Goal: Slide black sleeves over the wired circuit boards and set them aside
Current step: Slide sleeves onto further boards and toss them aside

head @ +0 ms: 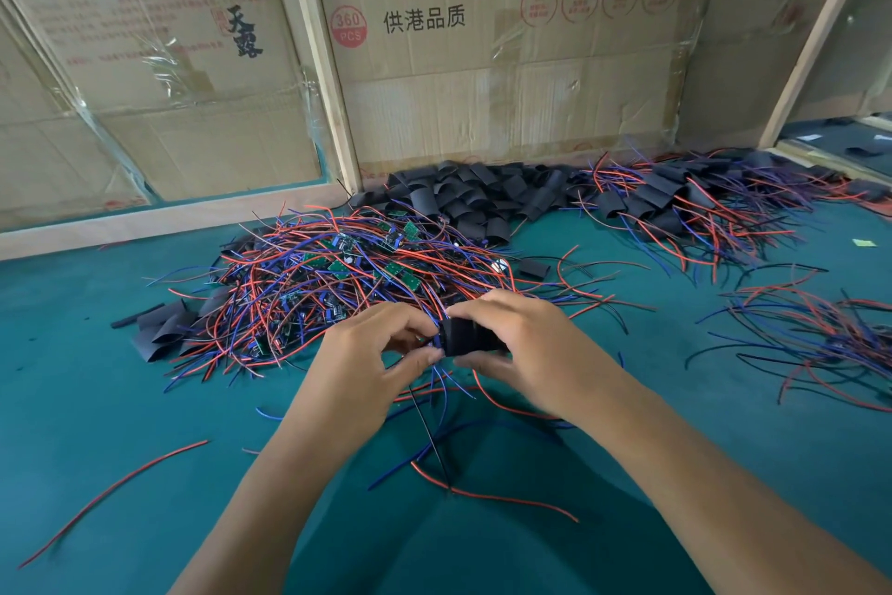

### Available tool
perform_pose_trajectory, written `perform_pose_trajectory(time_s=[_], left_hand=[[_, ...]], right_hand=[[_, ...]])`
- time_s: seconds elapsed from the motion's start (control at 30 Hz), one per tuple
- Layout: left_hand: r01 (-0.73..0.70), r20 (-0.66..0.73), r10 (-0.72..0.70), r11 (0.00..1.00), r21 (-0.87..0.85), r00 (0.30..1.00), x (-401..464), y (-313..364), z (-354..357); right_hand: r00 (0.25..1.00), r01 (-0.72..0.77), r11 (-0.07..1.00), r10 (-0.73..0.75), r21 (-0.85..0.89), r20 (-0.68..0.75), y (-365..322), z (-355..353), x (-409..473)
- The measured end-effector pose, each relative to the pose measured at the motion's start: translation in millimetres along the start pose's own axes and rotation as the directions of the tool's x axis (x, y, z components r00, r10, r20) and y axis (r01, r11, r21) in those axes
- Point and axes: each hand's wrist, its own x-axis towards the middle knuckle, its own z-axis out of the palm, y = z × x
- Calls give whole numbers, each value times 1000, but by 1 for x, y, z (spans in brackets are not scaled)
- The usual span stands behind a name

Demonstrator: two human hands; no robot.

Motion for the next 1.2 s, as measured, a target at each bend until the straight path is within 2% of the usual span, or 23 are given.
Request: perform_pose_trajectory(time_s=[0.17,0.4,0.6,0.83,1.2], left_hand=[[-20,-23,20,1000,-1,1000,0,1,0],[148,-44,-159,970,-195,986,0,3,1],[156,-51,-170,965,-211,984,-1,2,0],[125,-82,-149,963,-240,985,-1,2,0],[118,-17,-123,977,-177,992,-2,-1,-2]], right_hand=[[1000,9,1000,-9,-21,-16,0,2,0],[1000,-6,1000,5,-12,-29,-1,3,0],[1000,9,1000,-9,0,-24,-3,4,1],[999,15,995,-12,101,-31,-5,-2,1],[1000,-13,986,15,164,-13,-8,-4,1]])
